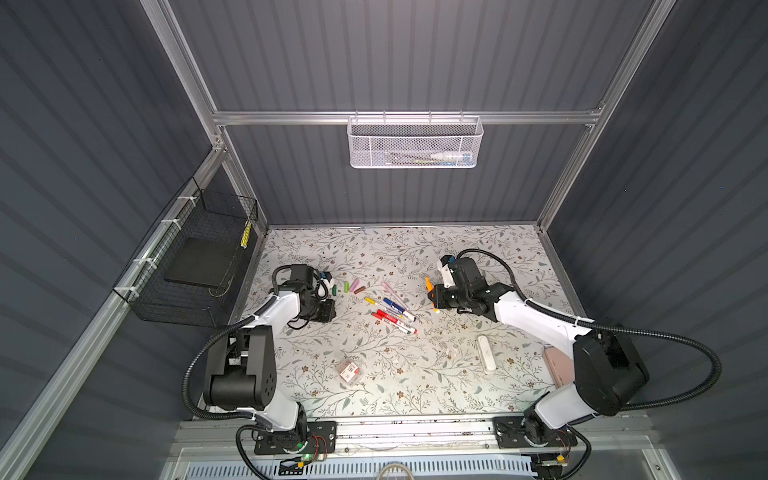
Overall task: Open the pen caps
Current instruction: 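Drop the translucent cap near the caps row while the right holds the highlighter, then lower the orange highlighter beside the uncapped markers and open the right gripper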
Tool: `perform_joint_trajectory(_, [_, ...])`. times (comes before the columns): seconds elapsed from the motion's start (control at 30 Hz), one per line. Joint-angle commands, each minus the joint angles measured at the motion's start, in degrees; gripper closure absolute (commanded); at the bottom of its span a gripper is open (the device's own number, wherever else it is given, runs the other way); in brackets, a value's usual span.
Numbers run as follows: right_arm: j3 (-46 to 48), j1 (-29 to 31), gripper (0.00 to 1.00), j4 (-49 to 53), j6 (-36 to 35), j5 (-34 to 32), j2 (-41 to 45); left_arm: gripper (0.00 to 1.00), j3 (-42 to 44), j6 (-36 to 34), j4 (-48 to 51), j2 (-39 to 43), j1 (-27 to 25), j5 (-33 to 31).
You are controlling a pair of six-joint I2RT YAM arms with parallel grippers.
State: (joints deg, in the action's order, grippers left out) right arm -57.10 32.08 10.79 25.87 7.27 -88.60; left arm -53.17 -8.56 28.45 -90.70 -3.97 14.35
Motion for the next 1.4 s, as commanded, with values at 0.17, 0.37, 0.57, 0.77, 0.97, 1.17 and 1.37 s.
perform_joint_trajectory(0.17, [-0.66, -0.61, 1.0, 1.5, -1.07, -0.04, 0.08, 0.95, -0.97, -0.46, 0.16, -5.14, -1.22, -3.99])
perform_joint_trajectory(0.37, [-0.13, -1.38, 1.0, 1.88, -1.26, -0.07, 0.57, 0.85, -1.44, -0.21, -1.1, -7.29, -1.44, -6.52])
perform_joint_trajectory(0.57, [-0.17, -1.45, 1.0, 2.23, -1.6, -0.48, 0.62, 0.59, -2.05, 0.54, -0.56, -5.86, -1.39, -5.99])
perform_joint_trajectory(0.77, [-2.26, -1.4, 1.0, 3.88, -2.78, -2.15, -0.87, 0.47, -1.85, -0.6, -0.61, -0.11, -1.37, -5.61])
perform_joint_trajectory(0.97, [-4.95, -1.42, 1.0, 5.69, -3.35, -4.22, -2.71, 0.29, 0.48, -2.78, -2.18, 9.63, 0.03, -3.84])
perform_joint_trajectory(1.17, [-8.53, -1.48, 1.0, 9.3, -3.85, -7.93, -5.86, 0.14, 4.33, 2.45, -6.32, 17.99, 9.08, 6.4])
perform_joint_trajectory(1.37, [-12.05, -1.43, 1.0, 12.86, -3.57, -10.9, -10.1, 0.06, 3.05, 4.85, -6.41, 19.11, 14.27, 11.41])
